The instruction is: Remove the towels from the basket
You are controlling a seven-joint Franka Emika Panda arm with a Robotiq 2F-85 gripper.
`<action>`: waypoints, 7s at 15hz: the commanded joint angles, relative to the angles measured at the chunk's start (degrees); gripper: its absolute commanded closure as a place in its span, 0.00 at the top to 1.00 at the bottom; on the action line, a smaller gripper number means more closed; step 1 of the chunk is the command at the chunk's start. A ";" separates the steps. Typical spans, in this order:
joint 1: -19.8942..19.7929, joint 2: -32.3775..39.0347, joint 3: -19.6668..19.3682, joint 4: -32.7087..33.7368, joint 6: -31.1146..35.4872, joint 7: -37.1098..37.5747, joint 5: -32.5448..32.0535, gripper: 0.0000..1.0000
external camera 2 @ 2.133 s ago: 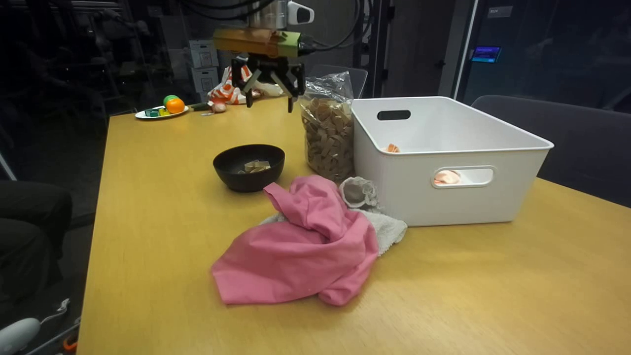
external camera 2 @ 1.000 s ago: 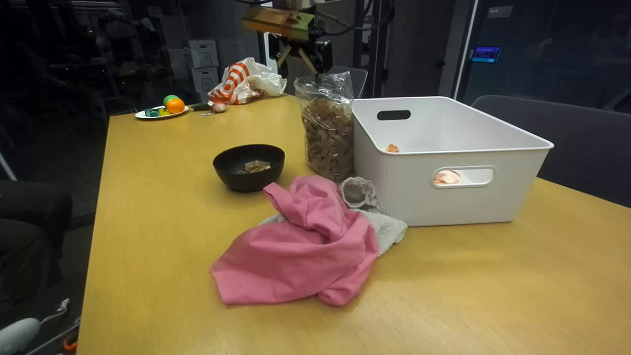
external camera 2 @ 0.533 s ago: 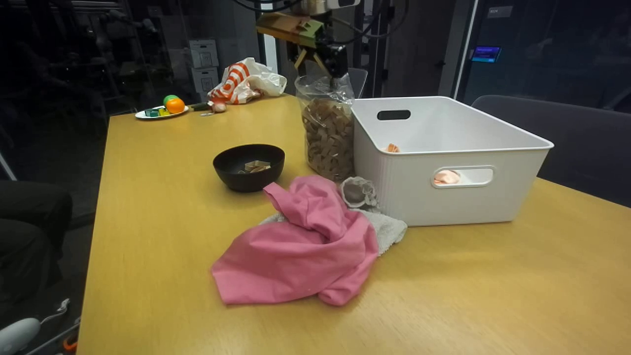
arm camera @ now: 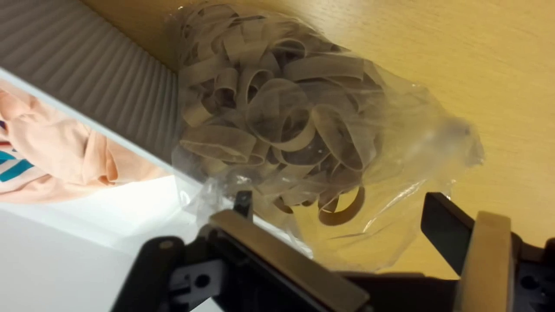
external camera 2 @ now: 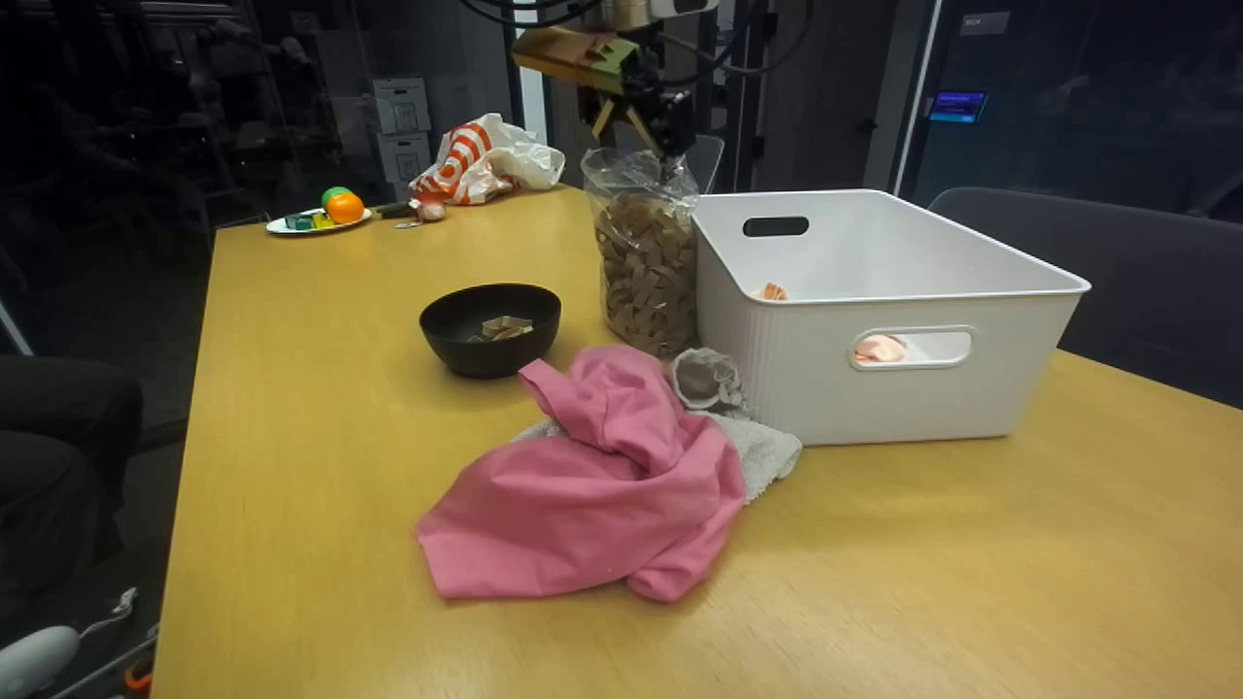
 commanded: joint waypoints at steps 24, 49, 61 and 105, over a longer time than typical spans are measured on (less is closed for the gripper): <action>4.17 5.68 -1.62 2.17 -2.31 11.18 -18.35 0.87; 0.53 1.57 -0.33 6.94 -7.60 3.70 -6.85 0.09; -0.46 -7.08 0.25 6.04 -15.20 -9.50 2.62 0.09; 1.97 -10.72 1.88 -12.27 -23.11 -16.67 -6.86 1.00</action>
